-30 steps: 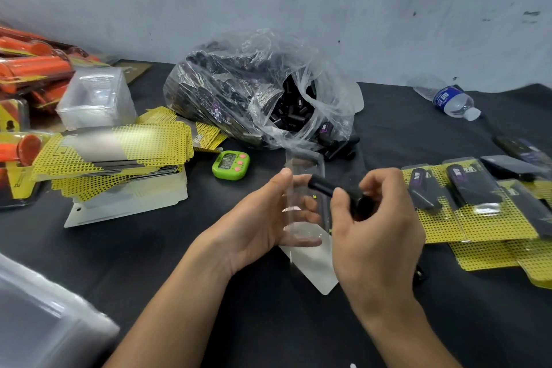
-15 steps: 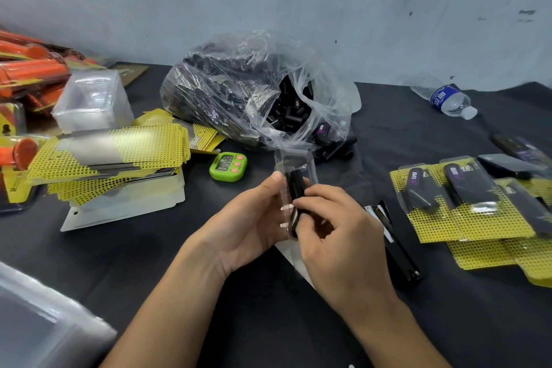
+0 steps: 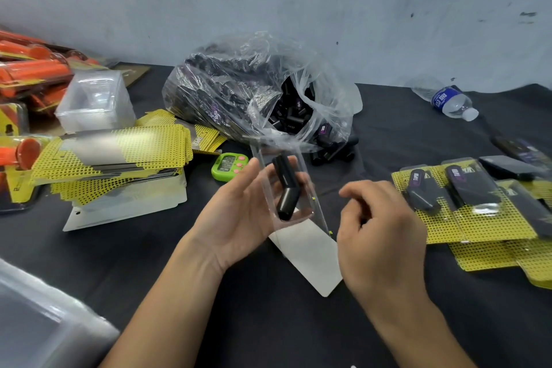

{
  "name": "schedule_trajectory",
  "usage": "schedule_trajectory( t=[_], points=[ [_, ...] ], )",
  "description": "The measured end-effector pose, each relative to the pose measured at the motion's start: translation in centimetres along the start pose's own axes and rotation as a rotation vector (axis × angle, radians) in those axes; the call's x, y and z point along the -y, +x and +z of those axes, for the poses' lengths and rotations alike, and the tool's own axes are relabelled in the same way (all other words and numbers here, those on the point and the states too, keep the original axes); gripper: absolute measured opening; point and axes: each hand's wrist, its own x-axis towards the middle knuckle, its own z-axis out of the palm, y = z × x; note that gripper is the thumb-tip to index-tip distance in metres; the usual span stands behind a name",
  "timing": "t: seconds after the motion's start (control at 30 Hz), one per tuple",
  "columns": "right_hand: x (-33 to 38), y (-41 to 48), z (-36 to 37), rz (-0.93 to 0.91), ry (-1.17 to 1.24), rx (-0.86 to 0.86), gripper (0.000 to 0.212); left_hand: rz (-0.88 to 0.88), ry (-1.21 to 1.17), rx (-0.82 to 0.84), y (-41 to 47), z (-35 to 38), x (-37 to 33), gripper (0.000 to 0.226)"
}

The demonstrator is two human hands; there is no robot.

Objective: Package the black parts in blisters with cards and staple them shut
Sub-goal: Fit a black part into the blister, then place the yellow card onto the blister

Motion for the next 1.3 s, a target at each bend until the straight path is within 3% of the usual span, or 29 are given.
schedule_trajectory(
  t=[0.1,0.2,0.37,0.63,0.7,0.77,0.87,0.93,0.97,1.0,1.07,1.3],
  points=[
    [0.1,-0.4,0.2,0.122,-0.161,0.479,0.009,0.074,-0.071,0.009,0.0,-0.5,-0.4,0.074],
    [0.8,-1.2,0.8,0.074,-0.254,0.72,0.033,0.116,-0.117,-0.006,0.0,-1.1,-0.6,0.063],
    [1.3,-1.0,0.4,0.02,-0.385,0.748,0.049,0.156,-0.167,-0.056,-0.1,-1.3,-1.0,0.059],
    [2.1,-1.9,0.5,-0.037,-0.334,0.753,0.047,0.216,-0.178,-0.132,-0.1,-1.5,-1.3,0.076],
    [2.2,-2.2,0.9,-0.007,-0.319,0.707,0.046,0.228,-0.191,-0.123,-0.2,-1.5,-1.3,0.075],
    [1.8,-1.6,0.9,0.134,-0.293,0.599,0.046,0.244,-0.213,-0.115,-0.3,-1.7,-1.4,0.07],
    [0.7,0.1,0.5,0.463,-0.034,0.333,0.036,0.241,-0.239,-0.113,-0.3,-1.9,-1.4,0.071],
    [-0.1,1.1,0.3,0.717,0.477,0.22,0.017,0.232,-0.259,-0.099,-0.3,-1.9,-1.4,0.074],
    [-0.3,1.5,0.2,0.879,0.842,0.245,0.013,0.226,-0.255,-0.092,-0.2,-1.8,-1.3,0.076],
    [-0.6,1.7,-0.1,1.009,1.213,0.317,0.023,0.219,-0.242,-0.09,-0.2,-1.8,-1.3,0.077],
    [-1.1,2.0,-0.9,1.131,1.643,0.487,0.044,0.205,-0.21,-0.103,0.0,-1.9,-1.2,0.077],
    [-1.8,2.1,-1.0,1.058,1.798,0.68,0.049,0.182,-0.12,-0.177,0.3,-2.0,-0.8,0.058]
  ],
)
